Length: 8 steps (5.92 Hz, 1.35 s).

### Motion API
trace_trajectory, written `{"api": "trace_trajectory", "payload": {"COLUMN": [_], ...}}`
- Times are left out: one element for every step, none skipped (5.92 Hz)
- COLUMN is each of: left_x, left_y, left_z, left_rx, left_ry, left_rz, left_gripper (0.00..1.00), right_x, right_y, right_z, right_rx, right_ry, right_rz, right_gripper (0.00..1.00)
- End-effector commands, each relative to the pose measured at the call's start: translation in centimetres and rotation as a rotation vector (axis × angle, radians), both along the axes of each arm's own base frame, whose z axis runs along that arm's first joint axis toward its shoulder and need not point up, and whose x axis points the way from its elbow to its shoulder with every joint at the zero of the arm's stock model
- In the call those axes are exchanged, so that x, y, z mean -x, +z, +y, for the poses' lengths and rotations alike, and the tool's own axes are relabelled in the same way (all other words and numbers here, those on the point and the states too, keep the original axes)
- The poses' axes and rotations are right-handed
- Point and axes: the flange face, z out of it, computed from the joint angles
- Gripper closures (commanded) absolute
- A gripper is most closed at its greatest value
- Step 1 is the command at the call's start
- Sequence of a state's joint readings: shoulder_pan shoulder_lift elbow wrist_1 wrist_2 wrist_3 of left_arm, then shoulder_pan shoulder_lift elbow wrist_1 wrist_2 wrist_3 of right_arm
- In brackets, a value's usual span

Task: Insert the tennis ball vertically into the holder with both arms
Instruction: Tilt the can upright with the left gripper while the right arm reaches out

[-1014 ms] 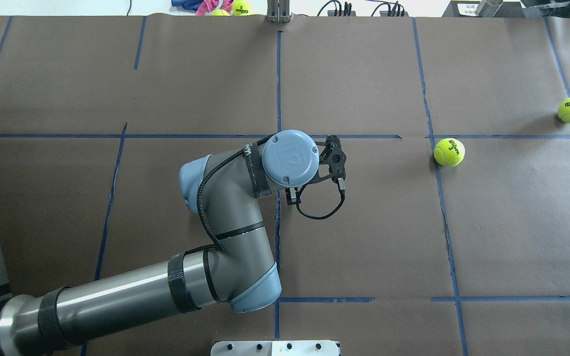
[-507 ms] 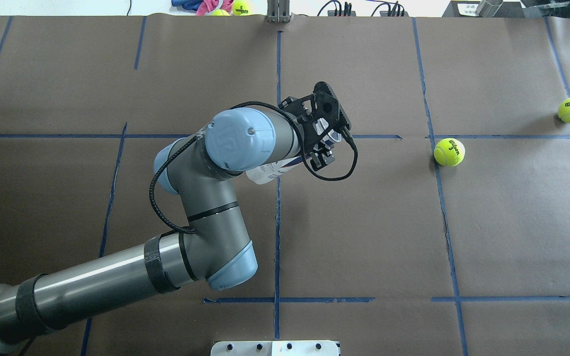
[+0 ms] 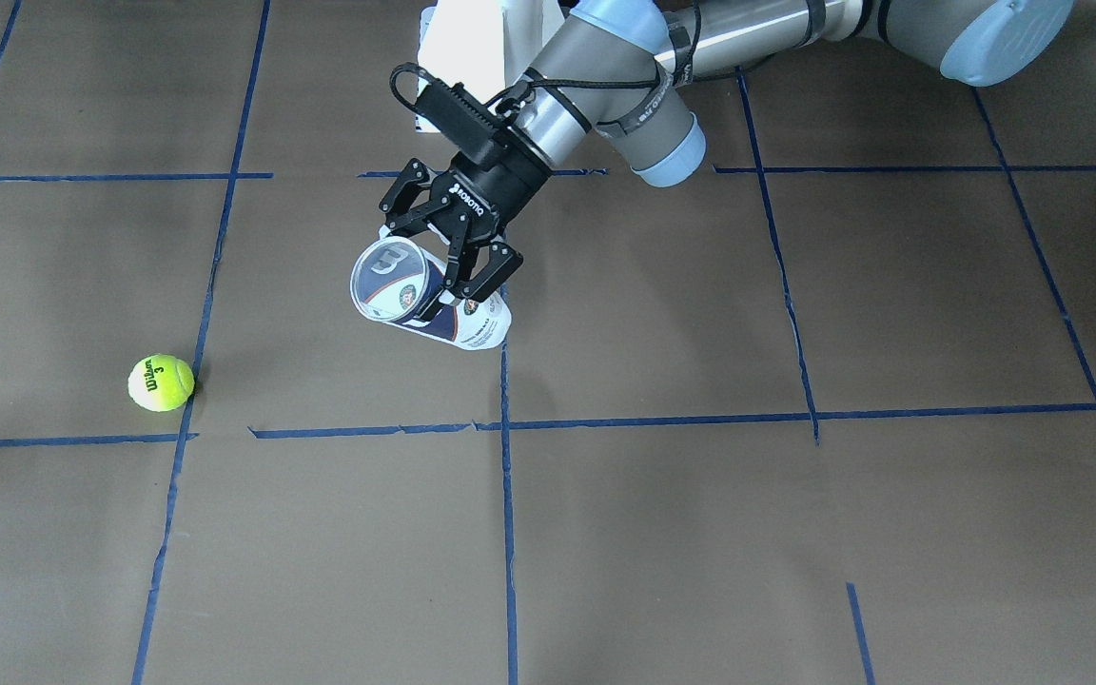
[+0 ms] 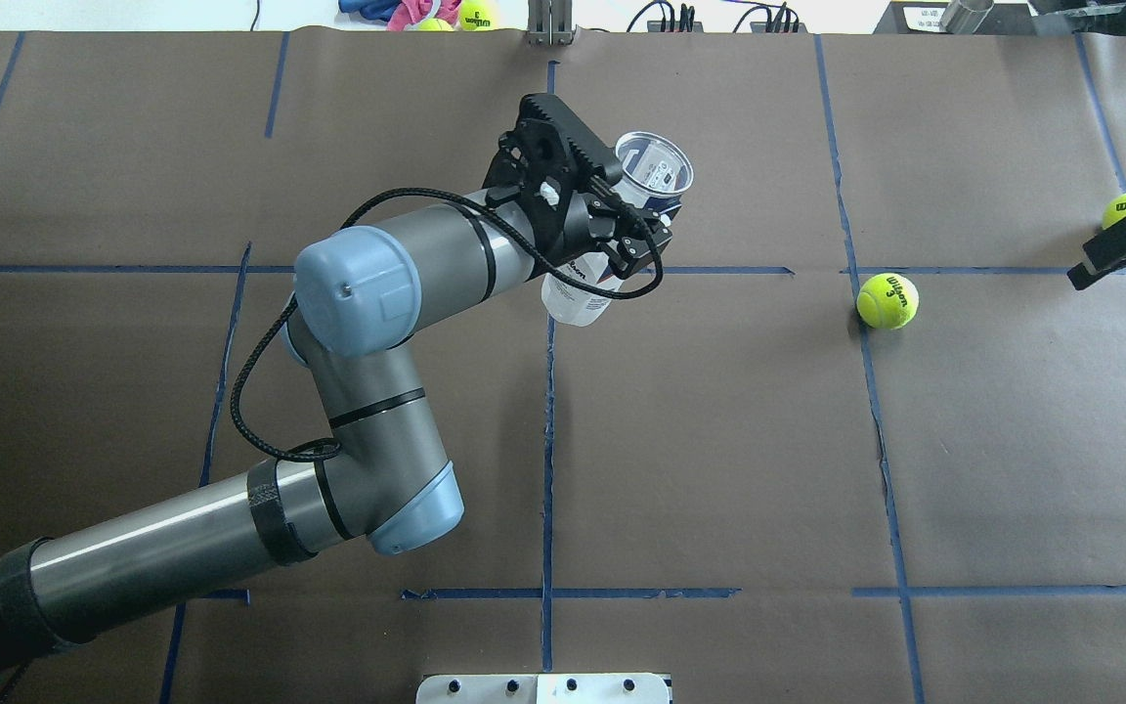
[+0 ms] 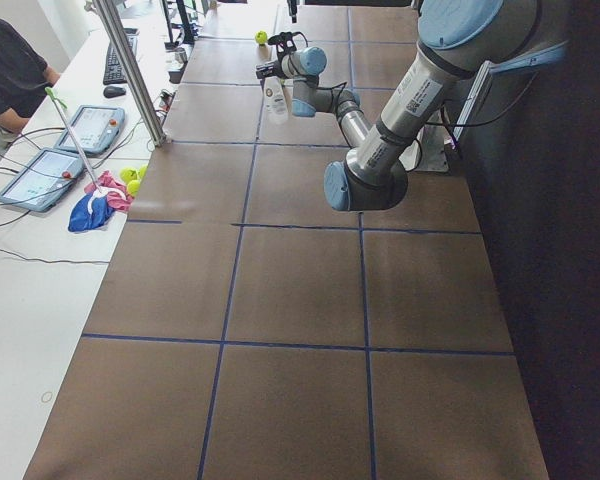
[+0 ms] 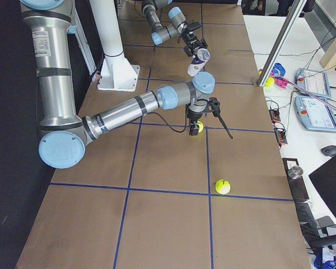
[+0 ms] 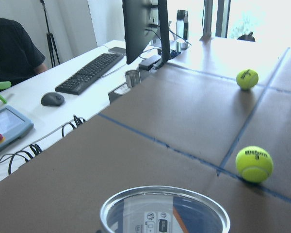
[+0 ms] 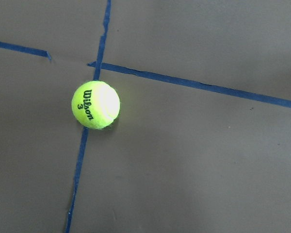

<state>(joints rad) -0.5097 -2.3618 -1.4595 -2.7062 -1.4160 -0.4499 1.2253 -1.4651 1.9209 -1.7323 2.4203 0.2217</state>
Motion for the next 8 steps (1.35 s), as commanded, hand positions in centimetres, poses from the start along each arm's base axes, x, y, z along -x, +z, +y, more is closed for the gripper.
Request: {"api": "trace_trajectory", "payload": {"left_x": [0.5,-1.2,-2.2,-1.9,-1.7,-1.7,-2.1,-2.3], "left_y": [3.7,5.9,6.8,8.8,9.3,10.3,10.7,11.9], "left_z": [0.4,1.4,2.0,2.8,3.0,3.1,3.8,4.4], "left_rx": [-0.047,-0.039,-0.035,-0.04,-0.039,-0.035,-0.034,-0.03], "left_ry": [-0.019,-0.073,-0.079,-0.1,-0.118,-0.119,-0.109,-0.101], "left_rz": [0.147,0.208,0.224,0.274,0.29,0.277,0.277,0.271], "left_gripper": [0.24,0.25,0.25,0.25,0.25,0.24,0.24,0.24], "right_x": [4.2,4.8,5.8,8.5,10.2,11.0,11.7,12.3], "right_y": [-2.9,-4.3,-4.5,-6.0,-6.3,-5.9,-5.2,-4.3], "right_z": [-3.6,-4.5,-4.4,-4.7,-4.7,-4.6,-5.0,-5.5], "right_rx": [-0.059,-0.096,-0.118,-0.157,-0.17,-0.167,-0.196,-0.182], "right_ry": [-0.036,-0.029,-0.039,-0.033,0.004,-0.007,-0.006,0.019], "right_rz": [0.01,0.033,0.062,0.118,0.189,0.2,0.183,0.174], "right_gripper": [0.0,0.0,0.01,0.01,0.01,0.01,0.01,0.01]}}
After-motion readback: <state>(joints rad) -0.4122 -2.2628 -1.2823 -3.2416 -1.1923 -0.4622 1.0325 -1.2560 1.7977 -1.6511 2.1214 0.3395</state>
